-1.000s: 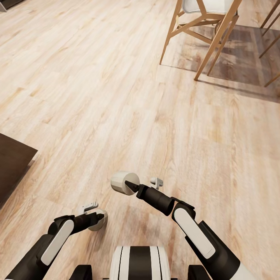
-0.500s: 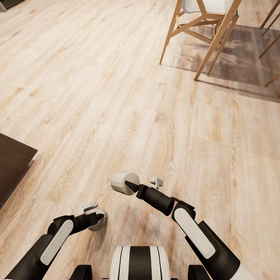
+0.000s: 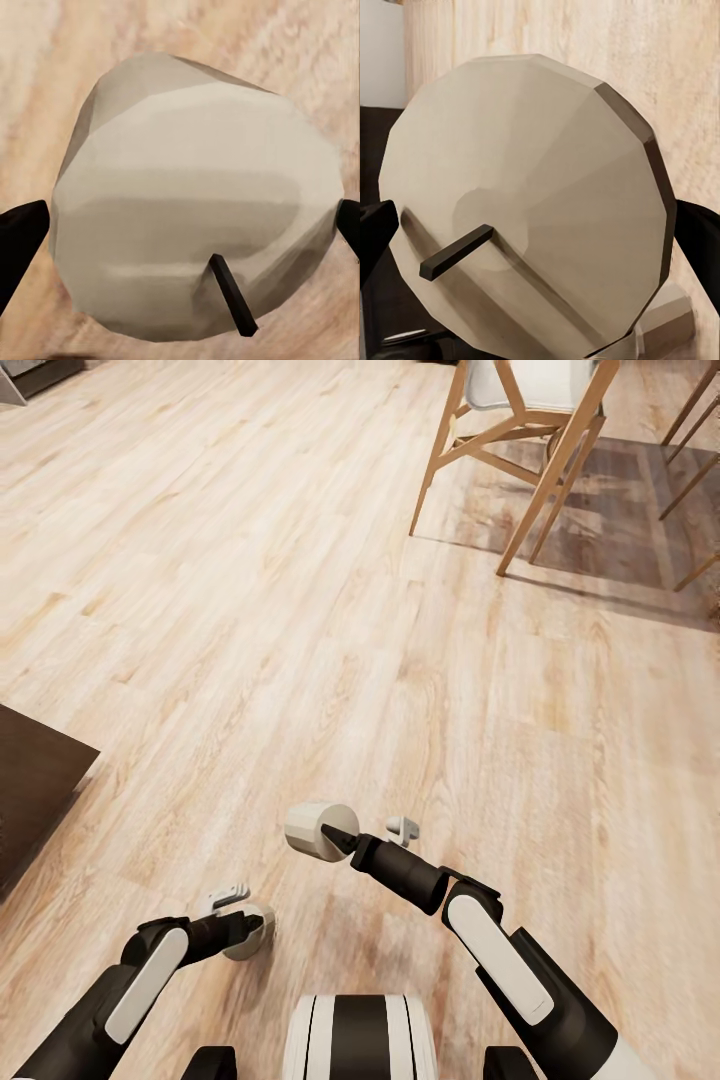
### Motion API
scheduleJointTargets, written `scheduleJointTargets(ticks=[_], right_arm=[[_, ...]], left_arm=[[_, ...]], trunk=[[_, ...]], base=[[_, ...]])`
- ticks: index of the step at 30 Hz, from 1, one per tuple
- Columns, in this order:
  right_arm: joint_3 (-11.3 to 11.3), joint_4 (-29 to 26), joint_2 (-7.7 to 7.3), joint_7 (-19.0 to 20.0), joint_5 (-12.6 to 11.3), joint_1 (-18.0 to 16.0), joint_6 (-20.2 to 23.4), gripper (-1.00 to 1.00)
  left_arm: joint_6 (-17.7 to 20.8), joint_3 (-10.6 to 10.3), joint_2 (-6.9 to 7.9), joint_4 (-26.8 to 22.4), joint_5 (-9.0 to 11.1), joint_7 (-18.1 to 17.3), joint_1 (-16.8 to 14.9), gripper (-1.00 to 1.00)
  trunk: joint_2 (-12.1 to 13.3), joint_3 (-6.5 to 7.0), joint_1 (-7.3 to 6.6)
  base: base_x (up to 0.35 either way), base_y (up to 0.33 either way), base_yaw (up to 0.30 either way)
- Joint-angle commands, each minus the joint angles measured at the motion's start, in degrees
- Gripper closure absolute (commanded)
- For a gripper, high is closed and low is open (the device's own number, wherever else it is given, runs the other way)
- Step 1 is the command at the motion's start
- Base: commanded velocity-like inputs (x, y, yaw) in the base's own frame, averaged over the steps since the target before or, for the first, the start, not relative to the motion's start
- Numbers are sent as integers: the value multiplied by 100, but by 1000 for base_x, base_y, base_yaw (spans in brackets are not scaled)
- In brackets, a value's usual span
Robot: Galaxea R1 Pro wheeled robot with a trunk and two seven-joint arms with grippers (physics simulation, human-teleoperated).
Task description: Place each of the two pumpkins and all three candles from the living room inside a cabinet in the living room (use any cabinet), then make sure every cabinet is closed, and position the cauldron so it is next to a table in the living room.
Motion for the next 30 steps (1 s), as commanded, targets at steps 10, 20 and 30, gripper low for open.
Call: scheduleJointTargets(ticks=[10,20,30], right_arm=[[0,-5,-4,-32,-40,-2,8,100],[-6,-4,0,-130,-6,-5,25,100],[-17,-14,6,-1544,-31,-4,116,100]], left_arm=[[12,-15,5,-7,66,49,-2,100],[54,168,15,-72,72,57,-2,100],[495,768,21,-420,71,89,4,100]], trunk=[[12,219,-26],[26,440,-52],[39,662,-78]], base=[[0,0,0],[0,0,0],[0,0,0]])
